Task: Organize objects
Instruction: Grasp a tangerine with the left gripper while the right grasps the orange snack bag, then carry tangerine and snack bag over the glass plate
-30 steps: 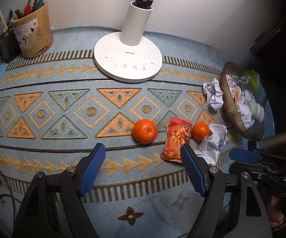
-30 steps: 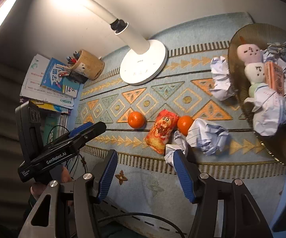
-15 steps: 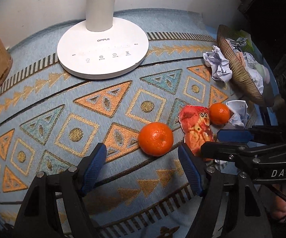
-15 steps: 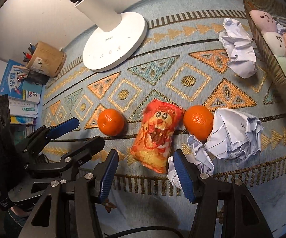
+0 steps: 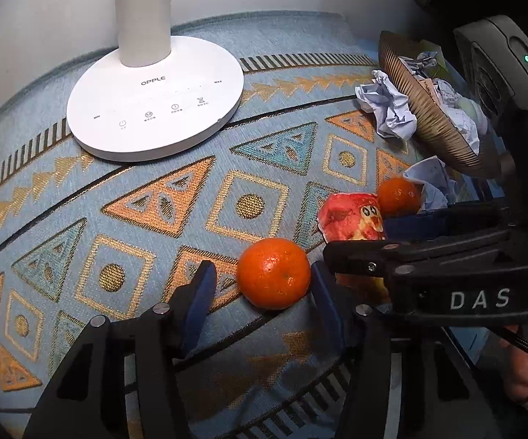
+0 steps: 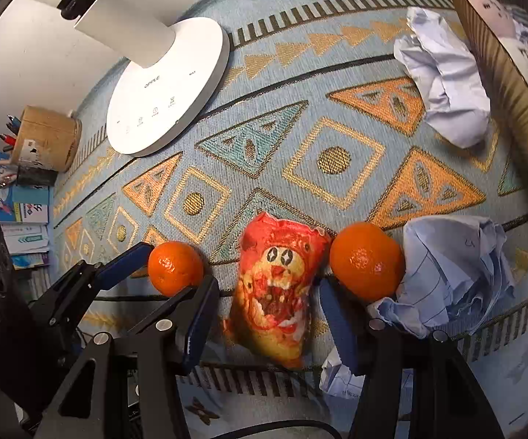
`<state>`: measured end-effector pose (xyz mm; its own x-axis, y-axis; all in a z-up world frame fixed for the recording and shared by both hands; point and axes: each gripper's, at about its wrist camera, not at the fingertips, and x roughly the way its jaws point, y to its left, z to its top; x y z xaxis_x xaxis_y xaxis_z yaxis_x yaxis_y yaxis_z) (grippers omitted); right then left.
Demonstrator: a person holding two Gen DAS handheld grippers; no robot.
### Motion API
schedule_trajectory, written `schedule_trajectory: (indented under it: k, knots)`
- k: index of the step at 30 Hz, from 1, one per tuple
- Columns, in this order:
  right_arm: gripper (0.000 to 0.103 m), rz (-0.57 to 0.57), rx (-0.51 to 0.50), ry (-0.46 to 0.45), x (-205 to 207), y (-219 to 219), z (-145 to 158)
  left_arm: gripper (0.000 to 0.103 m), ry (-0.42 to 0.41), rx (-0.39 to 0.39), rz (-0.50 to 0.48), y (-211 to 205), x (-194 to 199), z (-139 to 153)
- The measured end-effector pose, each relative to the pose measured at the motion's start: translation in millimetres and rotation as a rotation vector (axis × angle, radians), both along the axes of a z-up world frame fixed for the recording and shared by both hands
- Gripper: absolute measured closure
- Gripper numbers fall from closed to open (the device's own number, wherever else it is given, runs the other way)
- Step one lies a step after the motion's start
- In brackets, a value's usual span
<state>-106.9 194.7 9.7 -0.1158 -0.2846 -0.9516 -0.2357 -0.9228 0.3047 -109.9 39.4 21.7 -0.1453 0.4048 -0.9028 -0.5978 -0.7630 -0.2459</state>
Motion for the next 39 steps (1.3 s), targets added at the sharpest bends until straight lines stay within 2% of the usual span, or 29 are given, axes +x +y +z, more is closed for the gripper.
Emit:
schedule_trajectory:
  k: [3,7,12,18,22,30,39]
  knots:
    - [0.05,0.035,0.091,0.007,-3,-14,1,0.066,0.007,0.008,-0.014,2,4,1]
    - [0.058,0.064,0.172,0.023,-1,-21,1,0.067,0.021,-0.004,-0.007,1,10,2]
    - [0.064,0.083,0.188,0.049,4,-23,3,0.067,0.002,0.009,0.041,-12,15,5]
    - [0.068,0.041,0.002,0.083,14,-12,10,0.067,0.008,0.028,0.133,-39,23,21]
    - [0.068,0.035,-0.091,0.133,20,-13,28,0.067,0.027,0.045,0.192,-51,32,36]
    - [0.068,0.073,-0.158,0.243,35,-7,77,0.067,0.123,0.074,0.273,-45,52,81]
    - [0.068,0.077,-0.179,0.366,54,44,139,0.067,0.223,0.104,0.311,-14,70,128]
